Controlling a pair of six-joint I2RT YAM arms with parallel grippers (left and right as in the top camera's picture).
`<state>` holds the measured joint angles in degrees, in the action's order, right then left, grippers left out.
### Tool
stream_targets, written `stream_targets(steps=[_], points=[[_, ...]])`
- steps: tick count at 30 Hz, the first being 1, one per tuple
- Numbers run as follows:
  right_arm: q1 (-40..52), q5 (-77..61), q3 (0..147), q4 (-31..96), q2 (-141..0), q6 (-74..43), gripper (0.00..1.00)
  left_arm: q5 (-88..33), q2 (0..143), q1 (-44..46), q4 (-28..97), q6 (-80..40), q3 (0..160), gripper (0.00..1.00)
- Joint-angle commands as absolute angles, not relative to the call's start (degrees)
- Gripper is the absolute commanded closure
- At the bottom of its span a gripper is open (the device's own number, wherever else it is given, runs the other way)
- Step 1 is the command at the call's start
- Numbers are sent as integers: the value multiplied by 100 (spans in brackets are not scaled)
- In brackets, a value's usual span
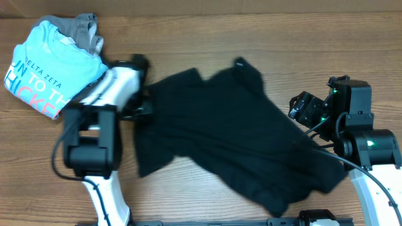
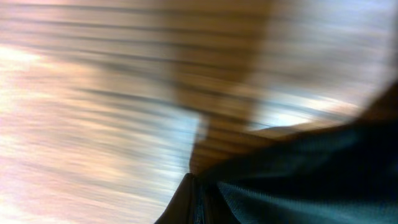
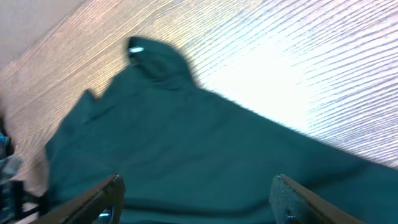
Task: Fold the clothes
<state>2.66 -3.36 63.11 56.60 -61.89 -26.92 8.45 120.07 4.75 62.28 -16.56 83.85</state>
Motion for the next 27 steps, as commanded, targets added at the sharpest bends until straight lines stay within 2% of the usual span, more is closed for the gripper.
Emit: stream_targets(steps=[1, 3, 9, 12, 18, 27], points=[[244, -239, 6379, 5664, -6375, -2657, 21, 534, 11430, 89, 6296, -1496, 8311, 96], [244, -242, 6370, 5686, -6582, -2659, 21, 64, 11222, -25, 6261, -1179, 8311, 95], [244, -242, 6370, 5854, -7679, -2657, 21, -287, 10545, 23, 6333, -891, 8311, 69], [244, -281, 6370, 5835, -8278, -2432, 21, -349, 10158, 45, 6394, -895, 8311, 64], [244, -388, 6370, 5496, -9513, -1826, 21, -803, 9476, 45, 6501, -871, 8311, 58], [252, -454, 6370, 4705, -10621, -1658, 20, -985, 9096, 45, 6611, -851, 8311, 56]])
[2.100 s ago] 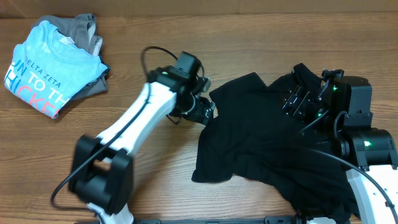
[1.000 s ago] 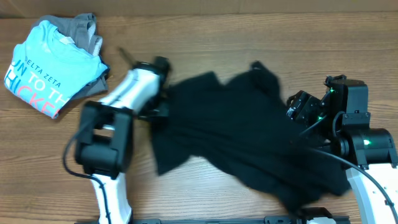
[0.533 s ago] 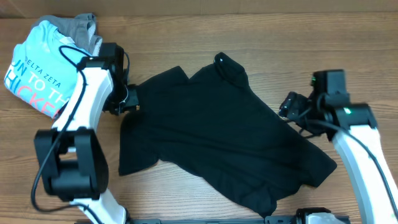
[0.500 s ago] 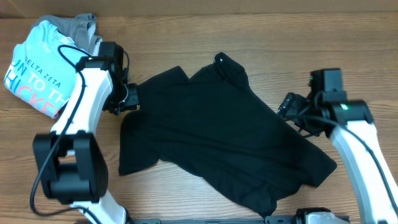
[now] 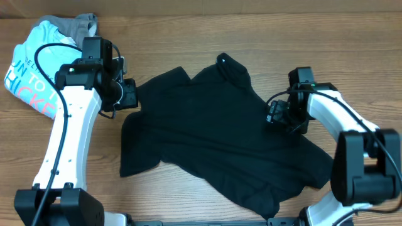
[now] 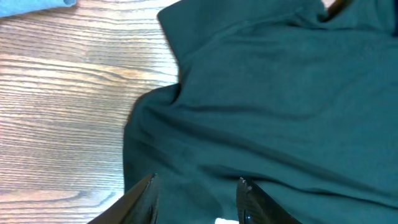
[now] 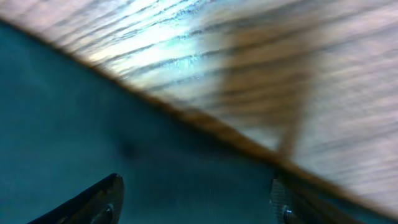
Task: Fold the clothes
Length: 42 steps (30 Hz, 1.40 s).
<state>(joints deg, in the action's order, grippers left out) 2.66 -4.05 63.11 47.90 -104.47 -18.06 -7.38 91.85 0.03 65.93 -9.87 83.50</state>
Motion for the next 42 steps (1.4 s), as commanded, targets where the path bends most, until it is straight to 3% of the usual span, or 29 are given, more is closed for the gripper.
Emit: stream_targets(steps=[1, 3, 5, 7, 10, 21, 26, 27, 28, 29, 30, 39, 42], points=[[257, -456, 6359, 4665, -10687, -1603, 21, -1031, 9096, 45, 6615, -856, 8309, 56], [259, -456, 6267, 4515, -10794, -1599, 21, -1085, 9096, 47, 6615, -854, 8309, 56], [261, -460, 6136, 4311, -10855, -1603, 34, -1140, 9096, 45, 6615, -854, 8309, 57], [259, -464, 6005, 4112, -10886, -1608, 53, -1190, 9096, 45, 6615, -854, 8309, 57], [259, -451, 5920, 3747, -10925, -1629, 96, -1190, 9096, 45, 6622, -856, 8309, 57], [-401, -421, 6372, 489, -10932, -1778, 96, -1472, 9096, 45, 6598, -858, 8309, 57], [-720, -805, 7262, 421, -10932, -1778, 96, -1702, 9096, 47, 6591, -854, 8309, 56], [-768, -805, 7448, 506, -10932, -1778, 85, -1704, 9096, 47, 6576, -854, 8309, 56], [-816, -803, 7625, 628, -10932, -1776, 46, -1704, 9096, 60, 6554, -847, 8309, 55], [-856, -805, 7765, 753, -10930, -1776, 18, -1712, 9096, 82, 6525, -812, 8309, 55], [-906, -808, 7922, 976, -10919, -1772, 0, -1785, 9096, 119, 6473, -694, 8309, 53], [-1199, -1769, 8676, 3186, -10127, -1601, 0, -1555, 9113, 952, 5419, 8, 8309, 21], [-1194, -1946, 8676, 3903, -9494, -1605, 0, -729, 9225, 1216, 5022, -43, 8309, 19]])
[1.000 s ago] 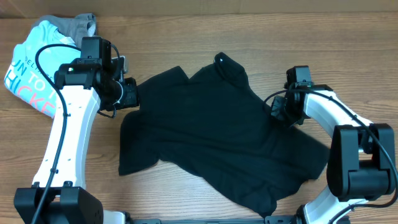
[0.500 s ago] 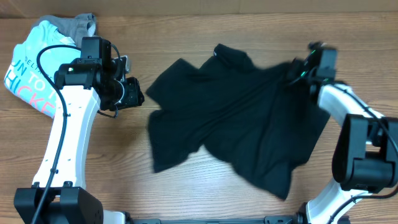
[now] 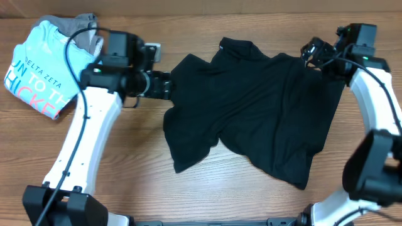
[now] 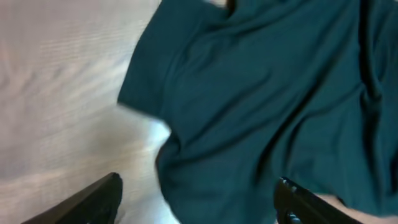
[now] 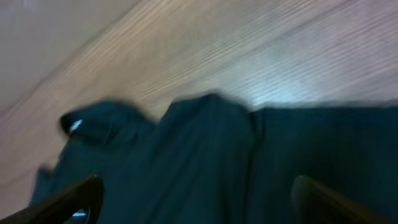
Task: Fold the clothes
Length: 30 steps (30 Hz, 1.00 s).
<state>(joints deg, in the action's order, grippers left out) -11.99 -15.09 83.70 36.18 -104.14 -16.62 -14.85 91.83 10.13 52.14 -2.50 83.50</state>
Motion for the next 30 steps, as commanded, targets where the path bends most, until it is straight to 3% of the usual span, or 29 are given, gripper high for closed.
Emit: stream_targets(steps=[1, 11, 16, 20, 24, 25, 30], points=[[-1177, -1986, 8676, 4143, -9292, -1605, 0, -580, 9299, 1273, 4934, -45, 8309, 19], [-1116, -1634, 8613, 7019, -8047, -1623, 0, -567, 10877, 1271, 5151, -493, 8309, 23], [-1133, -1378, 8302, 7454, -8053, -1629, 0, -862, 11583, 1282, 4886, -495, 8309, 26], [-1144, -1330, 7924, 7367, -8073, -1712, 0, -862, 11966, 1282, 4882, -493, 8309, 45], [-1251, -1192, 7408, 7052, -8154, -2021, 0, -792, 12206, 1238, 4882, -473, 8309, 91], [-1308, -1129, 7205, 6899, -8180, -2132, 0, -611, 12239, 1203, 4921, -504, 8309, 96], [-1763, -899, 6132, 6163, -8392, -2432, 4, 554, 12241, 746, 5290, -1315, 8309, 96]])
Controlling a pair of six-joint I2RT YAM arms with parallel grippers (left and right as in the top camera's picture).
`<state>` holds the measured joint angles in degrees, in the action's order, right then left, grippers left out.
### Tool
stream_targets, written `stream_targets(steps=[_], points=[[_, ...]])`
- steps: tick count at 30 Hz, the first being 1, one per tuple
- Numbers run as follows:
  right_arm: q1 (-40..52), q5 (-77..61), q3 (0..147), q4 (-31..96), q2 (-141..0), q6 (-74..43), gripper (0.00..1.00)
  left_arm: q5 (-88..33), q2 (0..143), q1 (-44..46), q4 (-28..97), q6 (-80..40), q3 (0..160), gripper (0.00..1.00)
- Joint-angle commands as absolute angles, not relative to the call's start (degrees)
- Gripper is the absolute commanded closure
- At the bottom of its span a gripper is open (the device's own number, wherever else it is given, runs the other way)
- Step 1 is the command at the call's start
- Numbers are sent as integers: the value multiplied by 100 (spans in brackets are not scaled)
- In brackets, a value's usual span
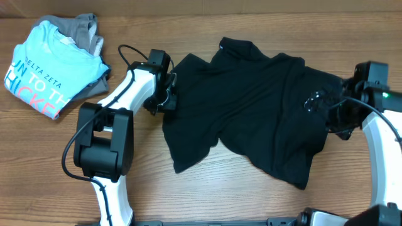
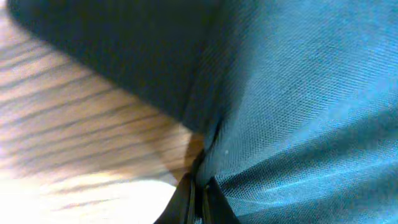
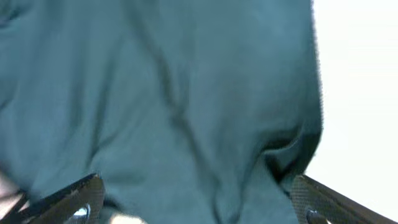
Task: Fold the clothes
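A black shirt (image 1: 251, 113) lies crumpled and partly spread in the middle of the table, its collar toward the far edge. My left gripper (image 1: 165, 99) is at the shirt's left edge. In the left wrist view, the left gripper (image 2: 198, 196) has its fingers pressed together with a fold of the dark cloth (image 2: 298, 106) pinched between them. My right gripper (image 1: 317, 103) hovers over the shirt's right side. In the right wrist view, the right gripper (image 3: 199, 202) has its fingers (image 3: 84, 196) spread wide with nothing in them, only shirt fabric (image 3: 174, 93) below.
A folded light blue T-shirt (image 1: 44, 63) with print lies at the back left, on top of a grey garment (image 1: 85, 28). Bare wooden table (image 1: 207, 194) shows in front of the shirt and along the far edge.
My left gripper was open beside the shirt's left sleeve and is now shut on the shirt's left edge. My right gripper has moved from the far right corner down over the shirt's right side, still open.
First the shirt lay slanted across the table, with my left gripper shut on its left edge. Then both grippers were open over it. Later the shirt lay farther back and right, more spread. Now my left gripper pinches its left edge again.
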<state>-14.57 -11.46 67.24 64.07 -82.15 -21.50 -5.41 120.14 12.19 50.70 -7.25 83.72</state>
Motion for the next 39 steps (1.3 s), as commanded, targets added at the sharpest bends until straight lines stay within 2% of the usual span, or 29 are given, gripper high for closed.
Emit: stream_targets(steps=[1, 3, 7, 10, 11, 13, 14, 16, 19, 20, 21, 24, 25, 26, 27, 28, 30, 33, 36, 39], points=[[-1837, -910, 5966, 6060, -8451, -2467, 8, 539, 12241, 655, 5319, -1352, 8309, 96], [-1929, -904, 5596, 5857, -8615, -2532, 12, 329, 12237, 412, 5369, -1376, 8309, 96], [-1927, -921, 5043, 5380, -8838, -2534, 13, -36, 12234, 69, 5402, -1313, 8309, 96], [-1925, -902, 4733, 4939, -8965, -2534, 22, -71, 12234, -49, 5459, -1310, 8309, 96], [-1925, -895, 4528, 4628, -8989, -2536, 33, -64, 12234, -91, 5505, -1308, 8309, 96], [-1925, -917, 4292, 4226, -8989, -2536, 39, -69, 12234, -117, 5520, -1310, 8309, 96], [-1925, -902, 4174, 4040, -8991, -2534, 45, -71, 12234, -119, 5518, -1308, 8309, 96], [-1925, -902, 4038, 3815, -8991, -2530, 69, -67, 12234, -119, 5522, -1275, 8309, 96], [-1970, -460, 4134, 3844, -8991, -2510, 91, -60, 12223, -123, 5546, -1236, 8309, 96], [-2003, -226, 4230, 3896, -8991, -2515, 96, -58, 12219, -128, 5546, -1221, 8309, 96], [-2040, -49, 4359, 3946, -8991, -2519, 96, -47, 12208, -139, 5544, -1223, 8311, 96], [-2152, -95, 4751, 4156, -8991, -2541, 94, -49, 12175, -183, 5546, -1225, 8331, 96], [-2180, -99, 4880, 4296, -8991, -2558, 79, -69, 12171, -196, 5548, -1223, 8344, 96], [-2198, -137, 5004, 4453, -8991, -2554, 41, -75, 12167, -207, 5551, -1221, 8359, 96], [-2200, -134, 5078, 4565, -8991, -2554, 29, -80, 12164, -207, 5568, -1219, 8372, 96], [-2200, -134, 5177, 4724, -8986, -2554, 23, -117, 12160, -207, 5586, -1166, 8381, 96], [-2200, -226, 5356, 5074, -8982, -2554, 21, -163, 12136, -207, 5610, -1155, 8381, 91], [-2200, -626, 5489, 5437, -8962, -2482, 20, -414, 12062, -207, 5647, -1017, 8381, 79], [-2198, -1398, 5487, 5876, -8938, -1988, 20, -757, 11876, -207, 5658, -873, 8396, 74], [-2187, -1470, 5478, 6276, -8936, -1754, 21, -875, 11550, -207, 5734, -825, 8468, 71]])
